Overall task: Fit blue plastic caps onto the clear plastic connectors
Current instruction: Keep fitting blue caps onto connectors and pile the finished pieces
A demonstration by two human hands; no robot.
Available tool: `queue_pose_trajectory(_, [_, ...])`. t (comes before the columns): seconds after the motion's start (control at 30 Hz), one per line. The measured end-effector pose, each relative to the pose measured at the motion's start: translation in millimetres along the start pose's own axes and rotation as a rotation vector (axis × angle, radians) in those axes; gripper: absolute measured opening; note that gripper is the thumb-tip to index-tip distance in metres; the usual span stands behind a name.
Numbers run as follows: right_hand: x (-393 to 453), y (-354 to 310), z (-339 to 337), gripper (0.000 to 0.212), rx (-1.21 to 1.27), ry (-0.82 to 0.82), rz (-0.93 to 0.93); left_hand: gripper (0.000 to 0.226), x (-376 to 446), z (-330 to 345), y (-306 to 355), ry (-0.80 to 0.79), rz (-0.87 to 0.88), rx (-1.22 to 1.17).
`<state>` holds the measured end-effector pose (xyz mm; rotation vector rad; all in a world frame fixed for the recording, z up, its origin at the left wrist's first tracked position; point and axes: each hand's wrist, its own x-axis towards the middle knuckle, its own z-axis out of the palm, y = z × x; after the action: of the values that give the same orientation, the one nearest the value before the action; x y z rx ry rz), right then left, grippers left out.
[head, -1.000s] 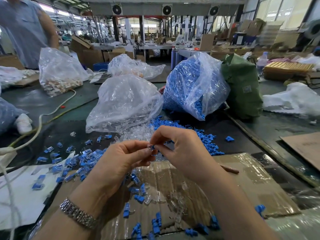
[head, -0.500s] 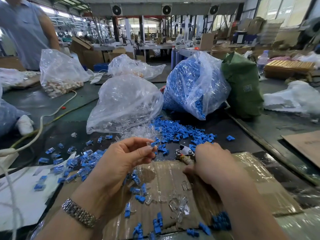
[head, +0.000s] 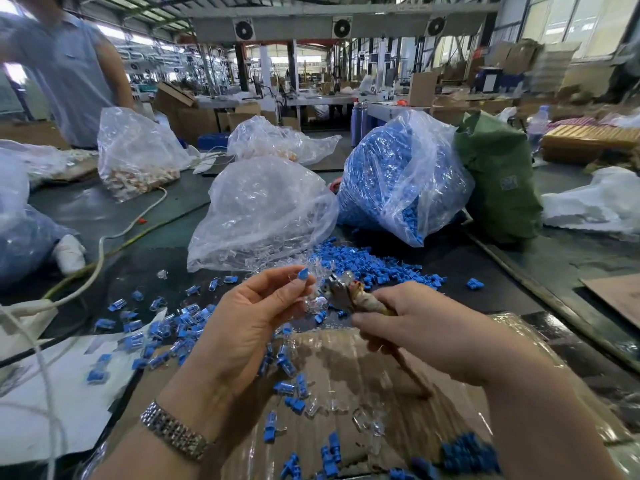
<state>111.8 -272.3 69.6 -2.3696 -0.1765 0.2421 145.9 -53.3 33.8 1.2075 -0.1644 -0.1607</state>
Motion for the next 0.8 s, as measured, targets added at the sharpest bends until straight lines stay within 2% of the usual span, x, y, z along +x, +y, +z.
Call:
queue_pose_trajectory(0.13, [0.4, -8.9, 2.5, 0.035, 0.117, -0.093, 0.012, 0.038, -0.7, -0.1, 0.2, -0.007, 0.023, 0.073])
queue_pose_trajectory(0.3, [-6.0, -13.4, 7.1, 0.035, 0.180, -0.068, 0.004, 0.034, -3.0, 2.4, -2.5, -0.011, 0.065, 0.210])
queue_pose_trajectory(0.47, [-4.8, -17.5, 9.8, 0.036, 0.133, -0.073, 0.004, 0.023, -5.3, 4.7, -3.5, 0.018, 0.173, 0.385])
queue_pose_trajectory(0.8, [3.3, -15.7, 23.0, 0.046, 0.090, -0.024, -0.019, 0.028, -7.1, 9.9, -3.5, 0.057, 0.275, 0.445])
